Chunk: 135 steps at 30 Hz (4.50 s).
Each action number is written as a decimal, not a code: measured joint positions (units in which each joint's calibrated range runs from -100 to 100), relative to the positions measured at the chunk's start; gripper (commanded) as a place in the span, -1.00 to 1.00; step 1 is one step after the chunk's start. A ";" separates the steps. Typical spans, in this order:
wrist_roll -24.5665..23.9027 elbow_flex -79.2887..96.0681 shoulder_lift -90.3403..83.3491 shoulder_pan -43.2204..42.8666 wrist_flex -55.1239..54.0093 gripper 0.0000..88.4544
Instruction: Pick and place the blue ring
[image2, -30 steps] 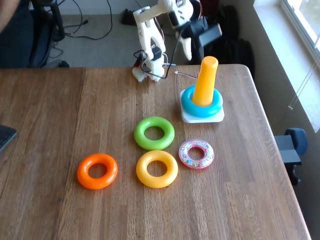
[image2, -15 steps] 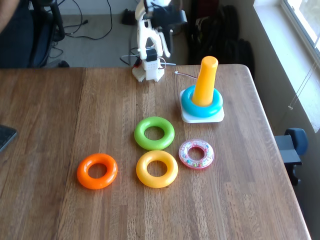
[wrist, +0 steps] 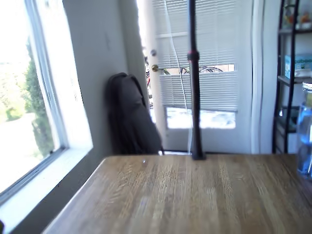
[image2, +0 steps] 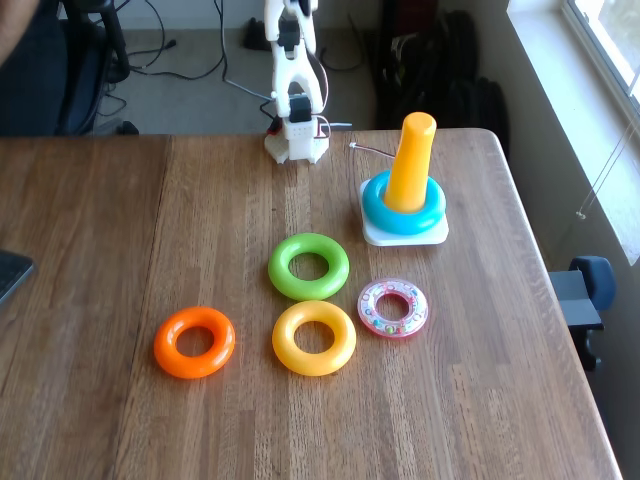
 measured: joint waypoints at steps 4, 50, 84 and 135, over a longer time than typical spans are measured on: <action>0.00 9.62 -4.88 0.00 -6.59 -0.29; 5.96 110.15 -36.37 0.08 -47.72 -0.29; 5.62 109.26 -36.37 6.31 -34.30 -0.28; 5.91 109.26 -36.37 6.31 -34.30 -0.28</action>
